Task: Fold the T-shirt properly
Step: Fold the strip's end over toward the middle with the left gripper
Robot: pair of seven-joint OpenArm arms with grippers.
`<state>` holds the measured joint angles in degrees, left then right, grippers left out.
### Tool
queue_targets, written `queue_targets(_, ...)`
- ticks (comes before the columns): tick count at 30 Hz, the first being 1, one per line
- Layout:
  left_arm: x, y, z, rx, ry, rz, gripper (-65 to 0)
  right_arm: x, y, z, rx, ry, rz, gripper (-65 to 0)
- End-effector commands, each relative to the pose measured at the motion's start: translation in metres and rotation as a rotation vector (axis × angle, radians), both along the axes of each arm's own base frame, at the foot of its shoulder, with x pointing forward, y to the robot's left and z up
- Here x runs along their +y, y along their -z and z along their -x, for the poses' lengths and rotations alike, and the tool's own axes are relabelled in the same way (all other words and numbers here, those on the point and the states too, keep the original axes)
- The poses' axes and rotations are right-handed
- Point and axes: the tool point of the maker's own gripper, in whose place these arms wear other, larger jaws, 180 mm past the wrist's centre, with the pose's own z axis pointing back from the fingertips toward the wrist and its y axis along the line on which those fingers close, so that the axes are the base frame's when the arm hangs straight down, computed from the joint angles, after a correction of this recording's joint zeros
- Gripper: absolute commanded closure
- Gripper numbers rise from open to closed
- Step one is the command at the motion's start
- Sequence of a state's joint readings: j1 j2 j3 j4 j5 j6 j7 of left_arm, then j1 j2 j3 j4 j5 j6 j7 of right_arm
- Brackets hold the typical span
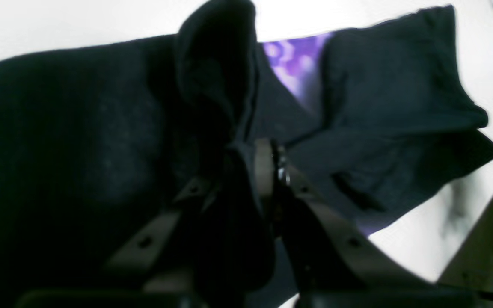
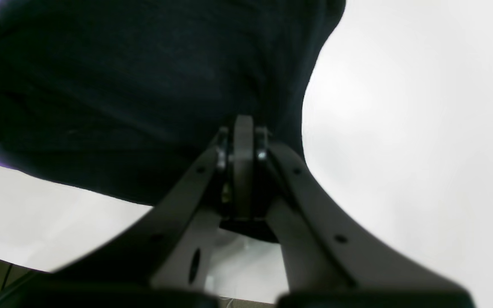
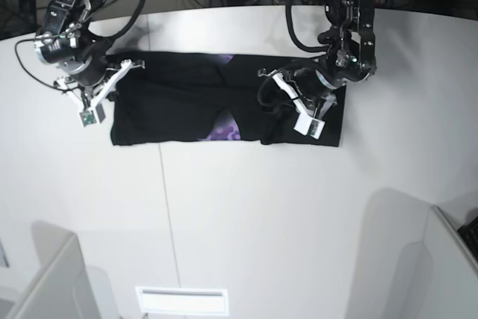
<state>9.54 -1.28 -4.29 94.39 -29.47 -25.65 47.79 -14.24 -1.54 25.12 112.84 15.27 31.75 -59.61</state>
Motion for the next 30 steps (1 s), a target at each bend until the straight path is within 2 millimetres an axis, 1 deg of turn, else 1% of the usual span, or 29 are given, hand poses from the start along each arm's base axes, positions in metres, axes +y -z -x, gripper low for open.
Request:
queue_targets(1, 0.002, -0.01, -0.008, -0.039, -0.012, 0.015, 0.0, -0.001, -0.008, -0.007, -0.039, 0.001, -0.002, 0.0)
queue_targets(17, 0.003, -0.011, -0.009, -0.041, -0.013, 0.014, -0.2, 0.0, -0.008, -0.008, -0.042, 0.003, -0.006, 0.0)
queue_targets(18, 0.003, -0.011, -0.009, -0.041, -0.013, 0.014, -6.6, 0.0, -0.008, -0.008, -0.042, 0.003, -0.006, 0.0)
queue_targets(21, 0.002, -0.011, -0.009, -0.042, -0.014, 0.017, -21.6, 0.0, -0.008, -0.008, -0.042, 0.003, -0.006, 0.0)
queue_targets(22, 0.002, -0.012, -0.009, -0.042, -0.014, 0.019, -26.0, 0.0, -0.008, -0.008, -0.042, 0.003, -0.006, 0.0)
queue_targets(24, -0.005, -0.013, -0.01, -0.042, -0.018, 0.039, -32.6, 0.0, -0.008, -0.008, -0.042, 0.003, -0.006, 0.0)
queue_targets(26, -0.011, -0.014, -0.009, -0.043, -0.016, 0.053, -35.5, 0.0, -0.008, -0.008, -0.042, 0.003, -0.006, 0.0)
queue_targets(28, -0.025, -0.015, -0.006, -0.041, 0.017, 0.067, -35.7, 0.0, -0.008, -0.008, -0.042, 0.003, -0.006, 0.0)
queue_targets(30, -0.047, -0.017, 0.001, -0.039, 0.078, 0.079, -35.7, 0.0, -0.008, -0.008, -0.042, 0.003, -0.006, 0.0)
